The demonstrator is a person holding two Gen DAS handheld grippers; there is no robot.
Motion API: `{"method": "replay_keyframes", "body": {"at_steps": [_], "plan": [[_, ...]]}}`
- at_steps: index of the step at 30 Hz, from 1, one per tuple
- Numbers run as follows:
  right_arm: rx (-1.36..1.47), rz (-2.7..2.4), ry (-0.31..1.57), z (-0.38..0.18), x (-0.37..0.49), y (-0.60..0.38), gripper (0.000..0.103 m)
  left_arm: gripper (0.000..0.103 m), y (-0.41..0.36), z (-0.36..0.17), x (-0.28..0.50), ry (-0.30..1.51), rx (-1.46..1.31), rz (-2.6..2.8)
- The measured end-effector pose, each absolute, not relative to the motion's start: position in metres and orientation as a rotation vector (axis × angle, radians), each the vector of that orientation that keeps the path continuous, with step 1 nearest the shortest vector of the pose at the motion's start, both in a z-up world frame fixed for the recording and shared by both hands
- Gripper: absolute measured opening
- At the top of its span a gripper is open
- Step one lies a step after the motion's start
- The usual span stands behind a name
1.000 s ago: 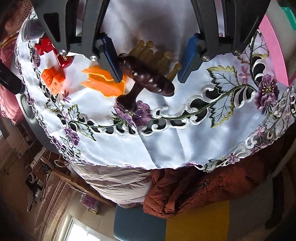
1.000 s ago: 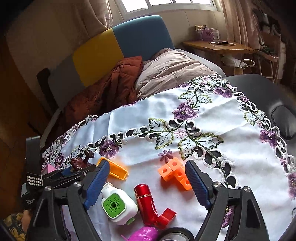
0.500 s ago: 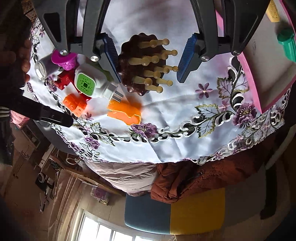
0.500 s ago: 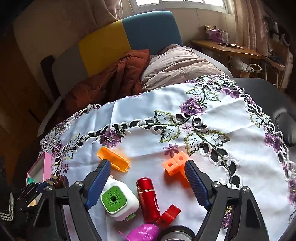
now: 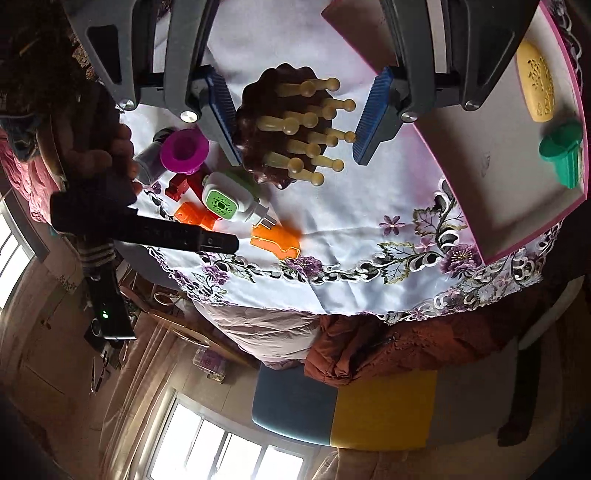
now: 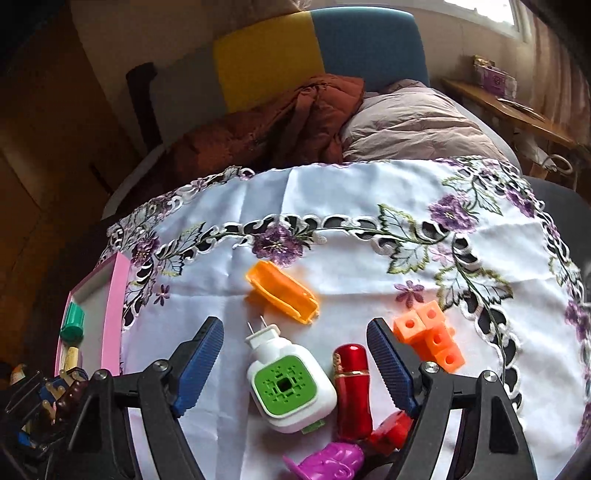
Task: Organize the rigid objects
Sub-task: 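Carry the comb into the tray with the left gripper while the right gripper grasps the orange clip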
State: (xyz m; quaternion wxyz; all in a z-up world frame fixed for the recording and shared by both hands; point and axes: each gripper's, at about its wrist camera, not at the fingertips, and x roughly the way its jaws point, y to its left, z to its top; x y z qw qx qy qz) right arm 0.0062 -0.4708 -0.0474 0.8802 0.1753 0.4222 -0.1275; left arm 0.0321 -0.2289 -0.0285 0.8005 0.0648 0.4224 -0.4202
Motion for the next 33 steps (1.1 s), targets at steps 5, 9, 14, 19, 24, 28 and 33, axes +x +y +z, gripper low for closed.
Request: {"method": "replay_keyframes", "body": {"at_steps": [5,9,14,19,24,28,33], "plan": [[0.261,-0.211,1.005,-0.056,0.056,-0.466,0.081,0.061,-0.203,-0.024,0.03,0.913,0.087,-0.885],[0.177,-0.201,1.102,-0.072,0.089,-0.459,0.08,0.061,-0.184,-0.022,0.032,0.914,0.053,-0.854],[0.14,-0.217,1.202,-0.102,0.109,-0.456,0.025,0.061,-0.16,-0.023,0.036,0.916,0.02,-0.806],[0.064,-0.233,1.172,-0.095,0.106,-0.436,0.025,0.061,-0.138,-0.025,0.04,0.925,-0.014,-0.765],[0.03,-0.224,1.052,-0.073,0.096,-0.409,0.025,0.061,-0.115,-0.027,0.042,0.93,-0.039,-0.714],[0.04,-0.157,1.003,-0.06,0.086,-0.38,0.025,0.061,-0.088,-0.029,0.04,0.931,-0.07,-0.659],[0.038,-0.081,1.021,-0.068,0.065,-0.345,0.025,0.061,-0.053,-0.033,0.037,0.937,-0.098,-0.584]]}}
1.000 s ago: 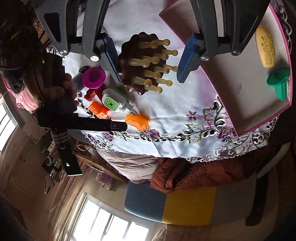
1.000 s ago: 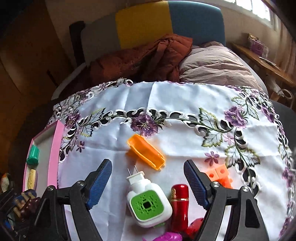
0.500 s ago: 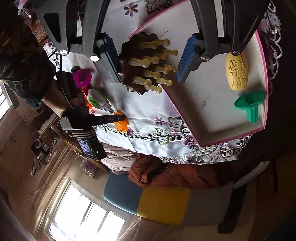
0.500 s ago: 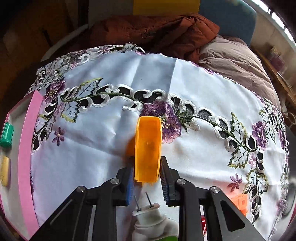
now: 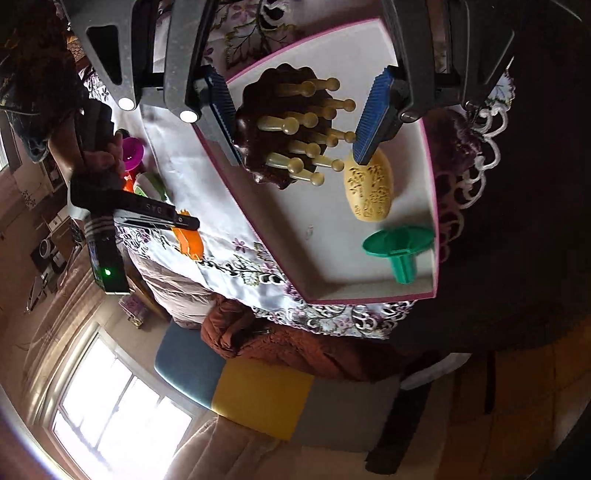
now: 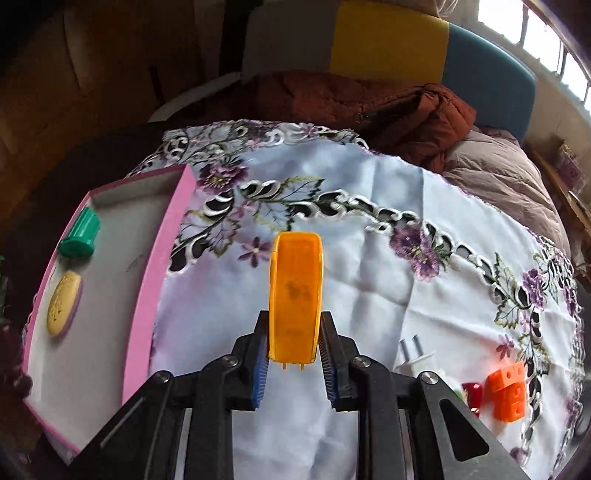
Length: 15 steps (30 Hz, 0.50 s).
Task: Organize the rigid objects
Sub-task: 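Carry the comb into the tray with the left gripper while the right gripper grasps the orange clip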
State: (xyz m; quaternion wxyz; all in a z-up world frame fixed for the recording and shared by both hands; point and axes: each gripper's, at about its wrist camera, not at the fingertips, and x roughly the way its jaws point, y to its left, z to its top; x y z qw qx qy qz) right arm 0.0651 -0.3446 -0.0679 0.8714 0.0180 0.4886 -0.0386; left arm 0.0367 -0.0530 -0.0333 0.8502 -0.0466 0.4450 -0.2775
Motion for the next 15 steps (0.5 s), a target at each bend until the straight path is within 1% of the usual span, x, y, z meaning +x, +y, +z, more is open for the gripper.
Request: {"method": "replay_keyframes", "body": {"at_steps": [6,12,15], "plan": [[0.046,-0.06,1.034,-0.078,0.029,-0.33,0.025,0.061,-0.027,-0.041,0.03,0.95,-0.113,-0.538],[0.089,-0.064,1.031,-0.085,0.016,-0.337,0.025,0.061,-0.04,-0.048,0.026,0.986,-0.094,-0.558],[0.097,-0.059,1.031,-0.088,0.016,-0.337,0.025,0.061,-0.046,-0.058,0.029,1.038,-0.081,-0.533]]}}
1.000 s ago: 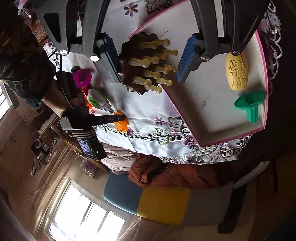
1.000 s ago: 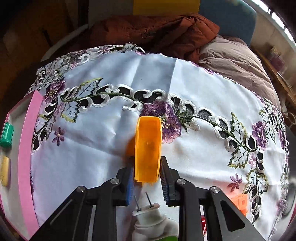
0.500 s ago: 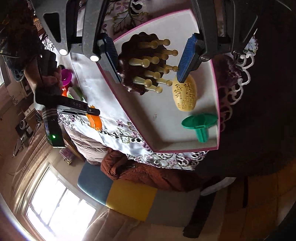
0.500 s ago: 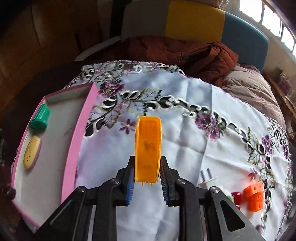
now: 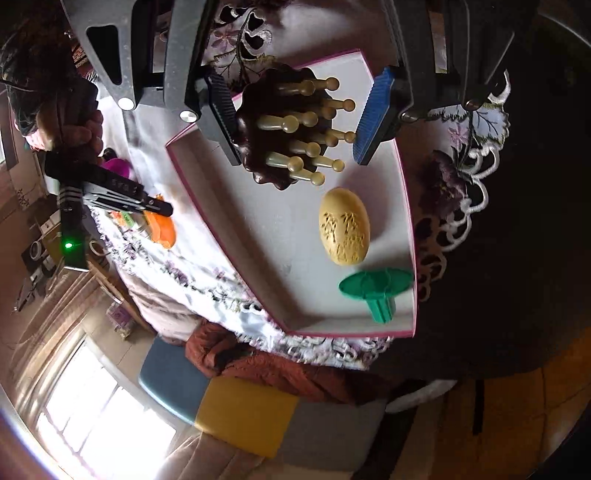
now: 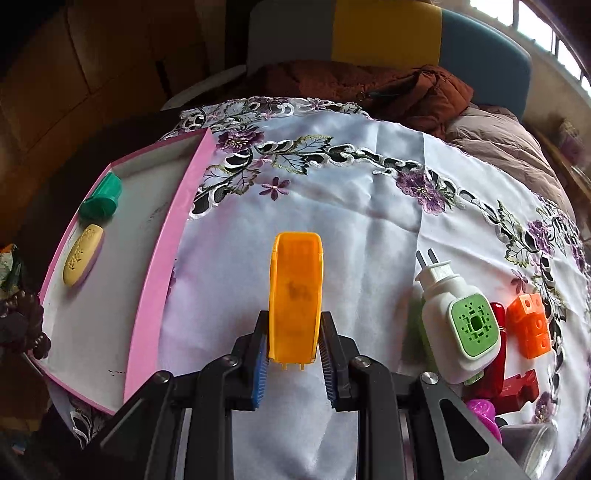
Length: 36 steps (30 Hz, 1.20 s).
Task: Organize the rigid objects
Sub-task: 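Carry the comb into the tray with the left gripper while the right gripper grasps the orange clip, then place the orange clip in the tray beside the comb and open the right gripper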
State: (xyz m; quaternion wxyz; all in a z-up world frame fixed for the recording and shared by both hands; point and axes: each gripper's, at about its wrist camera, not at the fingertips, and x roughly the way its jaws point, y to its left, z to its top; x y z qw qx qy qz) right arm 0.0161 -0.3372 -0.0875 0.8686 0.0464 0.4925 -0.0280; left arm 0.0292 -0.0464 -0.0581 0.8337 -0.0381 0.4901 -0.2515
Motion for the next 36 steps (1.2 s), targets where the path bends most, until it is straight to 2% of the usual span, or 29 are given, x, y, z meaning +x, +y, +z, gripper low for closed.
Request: {"method": "replay_keyframes", "body": {"at_steps": [7,23,30,36], "plan": [[0.085,-0.039,1.038,-0.093,0.017,-0.333,0.025,0.062,-0.047,-0.073,0.036,1.054,-0.035,-0.451],[0.112,-0.052,1.03,-0.092,0.017,-0.339,0.025,0.064,-0.035,-0.042,0.023,0.913,0.0,-0.34],[0.15,-0.007,0.963,-0.065,0.013,-0.33,0.025,0.064,-0.03,-0.034,0.022,0.895,-0.009,-0.319],[0.131,0.095,0.92,-0.041,0.01,-0.287,0.025,0.064,-0.024,-0.033,0.018,0.891,-0.019,-0.309]]}}
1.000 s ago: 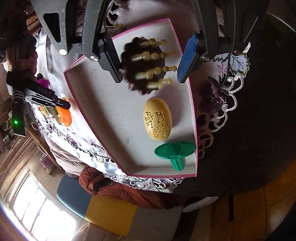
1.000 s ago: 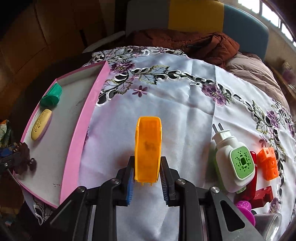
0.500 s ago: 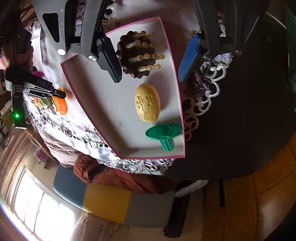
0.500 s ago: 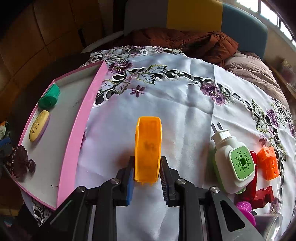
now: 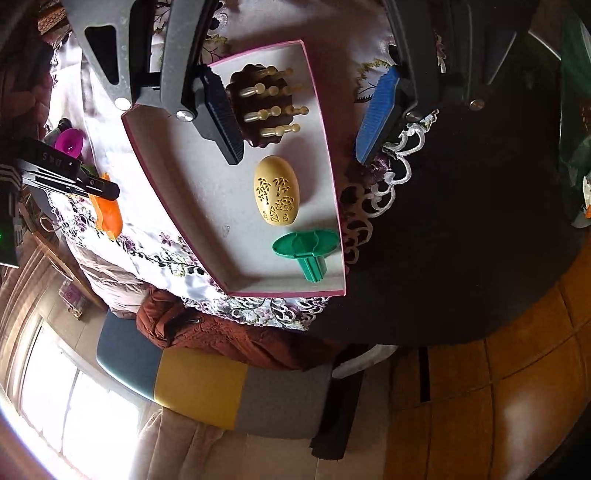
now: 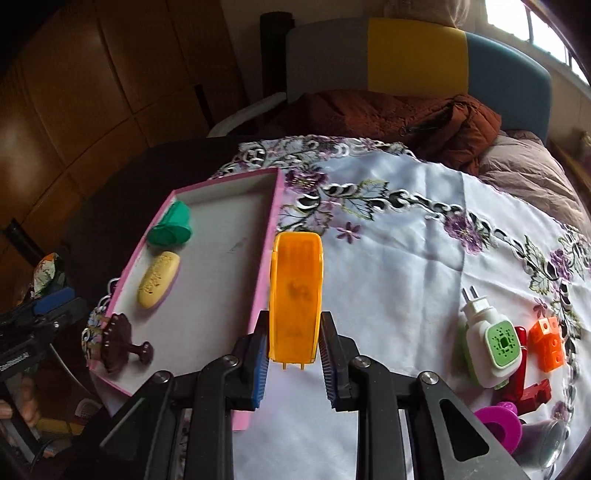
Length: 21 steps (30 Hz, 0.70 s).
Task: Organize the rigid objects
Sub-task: 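Place the orange clip in the tray beside the comb and open the right gripper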
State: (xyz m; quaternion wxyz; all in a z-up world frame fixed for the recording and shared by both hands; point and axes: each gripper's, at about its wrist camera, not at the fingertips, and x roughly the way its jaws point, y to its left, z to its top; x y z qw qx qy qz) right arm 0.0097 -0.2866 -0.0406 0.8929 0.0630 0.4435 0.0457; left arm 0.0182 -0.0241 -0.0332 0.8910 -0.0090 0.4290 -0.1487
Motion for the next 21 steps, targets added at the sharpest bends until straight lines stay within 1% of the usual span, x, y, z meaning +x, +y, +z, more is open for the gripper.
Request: {"method": "replay_keyframes", "body": {"at_steps": [6,15,21], "plan": [[0.065,0.221,0.955,-0.037,0.017,-0.226,0.025,0.064,-0.017,-0.033,0.019,0.887,-0.034,-0.302],[-0.052,0.251,1.135,-0.09,0.039,-0.163,0.025,0.064,-0.002,-0.034,0.02,0.885,-0.067,-0.286],[-0.026,0.261,1.125,-0.093,0.038,-0.158,0.026,0.064,0.01,-0.034,0.022,0.882,-0.095,-0.263]]}}
